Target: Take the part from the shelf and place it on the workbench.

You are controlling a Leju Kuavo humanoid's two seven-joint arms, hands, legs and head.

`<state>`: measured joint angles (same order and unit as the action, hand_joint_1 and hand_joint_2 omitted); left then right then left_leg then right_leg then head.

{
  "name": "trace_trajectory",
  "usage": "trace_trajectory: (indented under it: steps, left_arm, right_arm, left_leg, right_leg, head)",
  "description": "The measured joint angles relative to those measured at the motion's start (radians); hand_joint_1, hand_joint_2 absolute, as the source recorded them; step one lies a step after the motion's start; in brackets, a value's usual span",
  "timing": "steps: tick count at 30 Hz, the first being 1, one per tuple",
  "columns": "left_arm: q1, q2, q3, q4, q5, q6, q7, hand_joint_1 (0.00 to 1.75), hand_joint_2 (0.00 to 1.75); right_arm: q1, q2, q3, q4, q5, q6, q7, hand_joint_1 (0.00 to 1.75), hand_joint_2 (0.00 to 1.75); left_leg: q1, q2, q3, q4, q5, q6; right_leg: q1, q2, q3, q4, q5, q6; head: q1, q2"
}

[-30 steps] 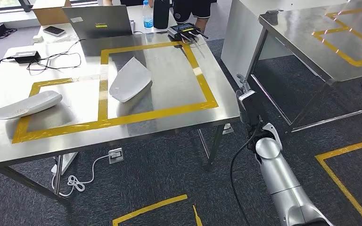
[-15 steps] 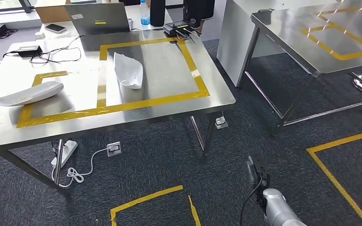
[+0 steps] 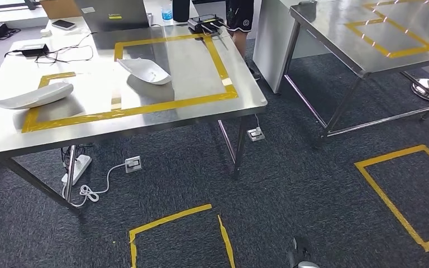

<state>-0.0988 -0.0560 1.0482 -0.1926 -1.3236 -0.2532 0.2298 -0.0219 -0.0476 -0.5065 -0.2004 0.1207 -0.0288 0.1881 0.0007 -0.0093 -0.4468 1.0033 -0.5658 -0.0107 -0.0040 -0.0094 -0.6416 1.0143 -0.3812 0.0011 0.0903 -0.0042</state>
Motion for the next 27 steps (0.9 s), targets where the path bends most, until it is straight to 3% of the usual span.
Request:
trace_trajectory:
  steps: [1,2,4,6,7,8,9,10,11,13,14,17,18,19,21,22,23,24,26,27]
  left_arm:
    - [0.002,0.0,0.0,0.0,0.003,0.0,0.002,0.0,0.0]
    - [0.002,0.001,0.0,0.0,0.005,0.0,0.003,0.0,0.0]
    - [0.004,0.002,0.001,0.0,0.007,0.0,0.004,0.0,0.0]
    - [0.006,0.002,0.001,0.0,0.008,0.0,0.003,0.0,0.0]
    - [0.007,0.001,0.001,0.0,0.008,0.0,0.002,0.0,0.0]
    - [0.007,0.0,0.001,0.001,0.008,0.0,0.0,0.0,0.0]
    - [0.007,-0.001,0.001,0.001,0.008,0.0,-0.003,0.0,0.0]
    - [0.007,-0.002,0.002,0.001,0.008,0.0,-0.006,0.0,0.0]
    - [0.006,-0.004,0.002,0.002,0.008,0.0,-0.01,0.0,0.0]
    - [0.004,-0.006,0.002,0.002,0.008,0.0,-0.015,0.0,0.0]
    - [0.003,-0.007,0.002,0.002,0.008,0.0,-0.017,0.0,0.0]
    - [-0.002,-0.008,0.001,0.003,0.004,0.0,-0.014,0.0,0.0]
    - [-0.002,-0.008,0.001,0.003,0.002,0.0,-0.011,0.0,0.0]
    - [-0.003,-0.008,0.001,0.003,0.001,0.0,-0.008,0.0,0.0]
    - [-0.005,-0.009,0.001,0.004,-0.001,0.0,-0.004,0.0,0.0]
    - [-0.006,-0.009,0.001,0.004,-0.001,0.0,-0.002,0.0,0.0]
    - [-0.007,-0.009,0.001,0.004,-0.001,0.0,0.0,0.0,0.0]
    - [-0.007,-0.009,0.001,0.004,-0.001,0.0,0.002,0.0,0.0]
    - [-0.007,-0.01,0.001,0.004,-0.001,0.0,0.004,0.0,0.0]
    - [-0.007,-0.01,0.001,0.004,-0.001,0.0,0.003,0.0,0.0]
  right_arm:
    - [0.001,0.002,0.001,0.003,0.018,-0.002,0.016,0.0,1.75]
    - [0.003,0.004,0.003,0.006,0.034,-0.002,0.027,0.0,1.75]
    - [0.006,0.009,0.01,0.011,0.06,0.002,0.029,0.0,1.75]
    - [0.007,0.014,0.021,0.012,0.079,0.01,0.015,0.0,1.75]
    - [0.006,0.016,0.028,0.012,0.089,0.014,0.006,0.0,1.75]
    - [0.006,0.018,0.035,0.013,0.098,0.017,0.0,0.0,1.75]
    - [0.006,0.02,0.044,0.013,0.108,0.021,-0.007,0.0,1.75]
    - [0.005,0.021,0.052,0.013,0.119,0.024,-0.013,0.0,1.75]
    - [0.003,0.023,0.061,0.013,0.13,0.027,-0.019,0.0,1.75]
    - [-0.001,0.024,0.078,0.013,0.149,0.034,-0.028,0.0,1.75]
    - [-0.002,0.025,0.087,0.013,0.156,0.036,-0.031,0.0,1.75]
    - [-0.003,0.029,0.108,0.014,0.171,0.04,-0.033,0.0,1.75]
    - [-0.005,0.031,0.113,0.014,0.174,0.04,-0.033,0.0,1.75]
    - [-0.006,0.033,0.117,0.014,0.175,0.041,-0.032,0.0,1.75]
    - [-0.006,0.035,0.123,0.014,0.177,0.042,-0.03,0.0,1.75]
    - [-0.006,0.036,0.125,0.014,0.176,0.043,-0.027,0.0,1.75]
    - [-0.006,0.036,0.126,0.014,0.175,0.044,-0.025,0.0,1.75]
    - [-0.006,0.036,0.127,0.014,0.173,0.044,-0.022,0.0,1.75]
    - [-0.007,0.036,0.129,0.015,0.17,0.044,-0.017,0.0,1.75]
    - [-0.007,0.036,0.13,0.015,0.169,0.044,-0.016,0.0,1.75]
  left_leg:
    - [0.0,0.003,-0.009,-0.002,0.008,0.01]
    - [-0.001,0.005,-0.02,-0.001,0.019,0.021]
    - [-0.001,0.012,-0.048,-0.003,0.044,0.037]
    - [-0.004,0.014,-0.08,-0.001,0.069,0.043]
    - [-0.006,0.015,-0.096,0.001,0.082,0.043]
    - [-0.007,0.016,-0.113,0.004,0.095,0.042]
    - [-0.007,0.017,-0.13,0.009,0.106,0.041]
    - [-0.007,0.017,-0.147,0.015,0.116,0.038]
    - [-0.007,0.017,-0.161,0.02,0.125,0.035]
    - [-0.007,0.017,-0.179,0.027,0.142,0.025]
    - [-0.006,0.017,-0.182,0.027,0.151,0.019]
    - [-0.002,0.015,-0.188,0.023,0.164,-0.001]
    - [-0.001,0.013,-0.196,0.04,0.14,-0.007]
    - [0.001,0.012,-0.208,0.077,0.097,-0.013]
    - [0.004,0.01,-0.235,0.198,-0.004,-0.024]
    - [0.006,0.01,-0.242,0.257,-0.031,-0.029]
    - [0.008,0.01,-0.237,0.29,-0.033,-0.032]
    - [0.011,0.01,-0.218,0.292,-0.016,-0.035]
    - [0.017,0.01,-0.129,0.194,0.027,-0.039]
    - [0.019,0.01,-0.102,0.159,0.038,-0.04]
  right_leg:
    - [-0.003,0.002,-0.003,0.001,0.004,0.006]
    - [-0.006,0.003,-0.011,0.01,-0.009,0.012]
    - [-0.01,0.006,-0.04,0.084,-0.094,0.02]
    - [-0.01,0.007,-0.069,0.211,-0.195,0.024]
    - [-0.009,0.007,-0.072,0.263,-0.214,0.023]
    - [-0.008,0.007,-0.061,0.29,-0.208,0.022]
    - [-0.007,0.007,-0.033,0.282,-0.186,0.02]
    - [-0.006,0.007,0.014,0.237,-0.158,0.017]
    - [-0.004,0.007,0.069,0.165,-0.149,0.013]
    - [0.002,0.007,0.157,0.032,-0.162,0.003]
    - [0.006,0.008,0.172,-0.002,-0.173,-0.003]
    - [0.007,0.005,0.161,-0.021,-0.149,-0.023]
    - [0.005,0.003,0.153,-0.026,-0.135,-0.031]
    - [0.003,0.001,0.142,-0.03,-0.122,-0.037]
    - [0.003,0.0,0.113,-0.029,-0.098,-0.041]
    - [0.003,-0.001,0.097,-0.027,-0.086,-0.039]
    - [0.002,-0.003,0.081,-0.024,-0.075,-0.037]
    - [0.001,-0.004,0.064,-0.021,-0.064,-0.034]
    - [-0.001,-0.004,0.034,-0.01,-0.046,-0.025]
    - [-0.002,-0.004,0.026,-0.007,-0.042,-0.023]
  head:
    - [-0.003,0.0]
    - [-0.006,0.0]
    - [-0.005,0.0]
    - [-0.003,0.0]
    - [-0.003,0.0]
    - [-0.002,0.0]
    - [-0.002,0.0]
    - [-0.002,0.0]
    - [-0.001,0.0]
    - [0.001,0.0]
    - [0.002,0.0]
    - [0.006,0.0]
    - [0.006,0.0]
    - [0.005,0.0]
    - [0.004,0.0]
    - [0.003,0.0]
    - [0.004,0.0]
    - [0.004,0.0]
    - [0.004,0.0]
    - [0.004,0.0]
